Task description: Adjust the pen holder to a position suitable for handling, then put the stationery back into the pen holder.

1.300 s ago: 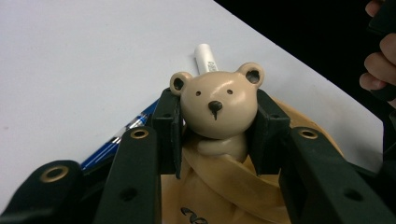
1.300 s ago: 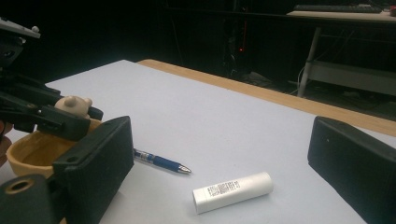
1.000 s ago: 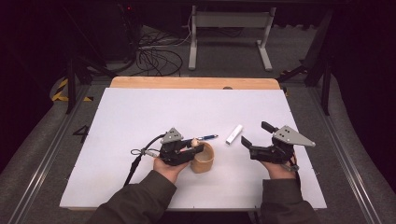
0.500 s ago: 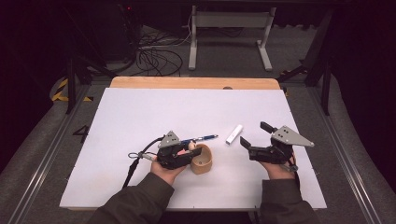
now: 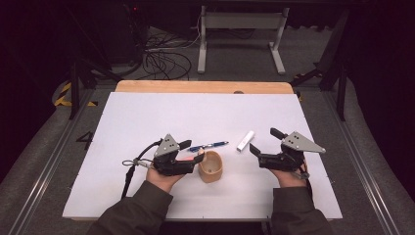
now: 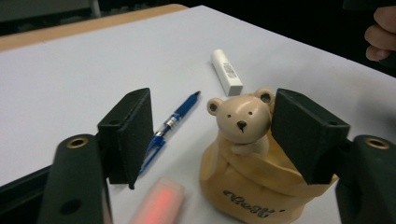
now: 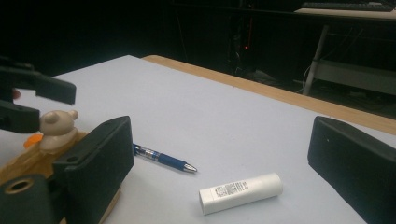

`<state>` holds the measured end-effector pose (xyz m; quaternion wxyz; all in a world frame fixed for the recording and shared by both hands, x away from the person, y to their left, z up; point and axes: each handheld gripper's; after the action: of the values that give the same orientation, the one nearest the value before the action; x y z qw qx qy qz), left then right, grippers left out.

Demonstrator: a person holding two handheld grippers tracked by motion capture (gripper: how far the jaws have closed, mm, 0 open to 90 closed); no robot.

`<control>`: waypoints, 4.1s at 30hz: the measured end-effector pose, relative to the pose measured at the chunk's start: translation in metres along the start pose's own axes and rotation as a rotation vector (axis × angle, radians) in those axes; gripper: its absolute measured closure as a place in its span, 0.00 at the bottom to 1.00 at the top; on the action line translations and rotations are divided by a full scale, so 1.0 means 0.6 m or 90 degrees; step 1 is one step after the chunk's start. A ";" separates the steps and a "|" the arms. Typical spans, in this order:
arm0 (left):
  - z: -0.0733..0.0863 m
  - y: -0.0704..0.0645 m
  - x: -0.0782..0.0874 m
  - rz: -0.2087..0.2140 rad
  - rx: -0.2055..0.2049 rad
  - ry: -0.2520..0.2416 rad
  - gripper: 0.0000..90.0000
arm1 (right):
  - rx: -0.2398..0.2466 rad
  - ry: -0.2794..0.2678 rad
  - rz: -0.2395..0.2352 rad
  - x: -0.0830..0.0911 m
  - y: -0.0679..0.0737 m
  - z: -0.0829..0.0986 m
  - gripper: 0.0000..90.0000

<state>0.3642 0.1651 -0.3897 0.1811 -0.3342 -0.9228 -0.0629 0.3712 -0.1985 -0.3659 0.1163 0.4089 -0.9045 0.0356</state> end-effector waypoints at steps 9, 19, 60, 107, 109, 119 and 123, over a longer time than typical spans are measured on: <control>0.000 0.033 0.047 -0.023 -0.030 -0.019 0.24 | 0.009 0.011 0.000 -0.006 0.003 0.002 0.09; 0.018 0.063 0.072 -0.029 -0.047 -0.013 0.21 | 0.016 0.018 0.001 -0.010 0.006 0.004 0.09; 0.065 0.105 0.062 -0.006 -0.080 0.120 0.19 | 0.022 0.017 -0.008 -0.014 0.010 0.002 0.09; 0.100 0.112 0.033 0.068 -0.159 0.221 0.70 | 0.042 0.010 -0.030 -0.024 0.030 -0.003 0.09; 0.101 0.111 0.033 0.069 -0.160 0.220 0.71 | 0.040 0.010 -0.029 -0.024 0.030 -0.003 0.09; 0.100 0.112 0.034 0.077 -0.172 0.218 0.72 | 0.041 0.011 -0.028 -0.024 0.029 -0.003 0.09; 0.096 0.111 0.036 0.073 -0.170 0.223 0.72 | 0.044 0.010 -0.032 -0.025 0.031 -0.003 0.09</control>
<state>0.3744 0.2428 -0.4355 0.2960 -0.3912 -0.8403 -0.2308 0.3671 -0.1751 -0.3670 0.1101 0.4352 -0.8911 0.0670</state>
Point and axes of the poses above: each handheld gripper's, and its own axes: x roughly backward along the jaws, z roughly out of its underside, y roughly to its left, and after that the axes turned 10 degrees about -z, right-handed
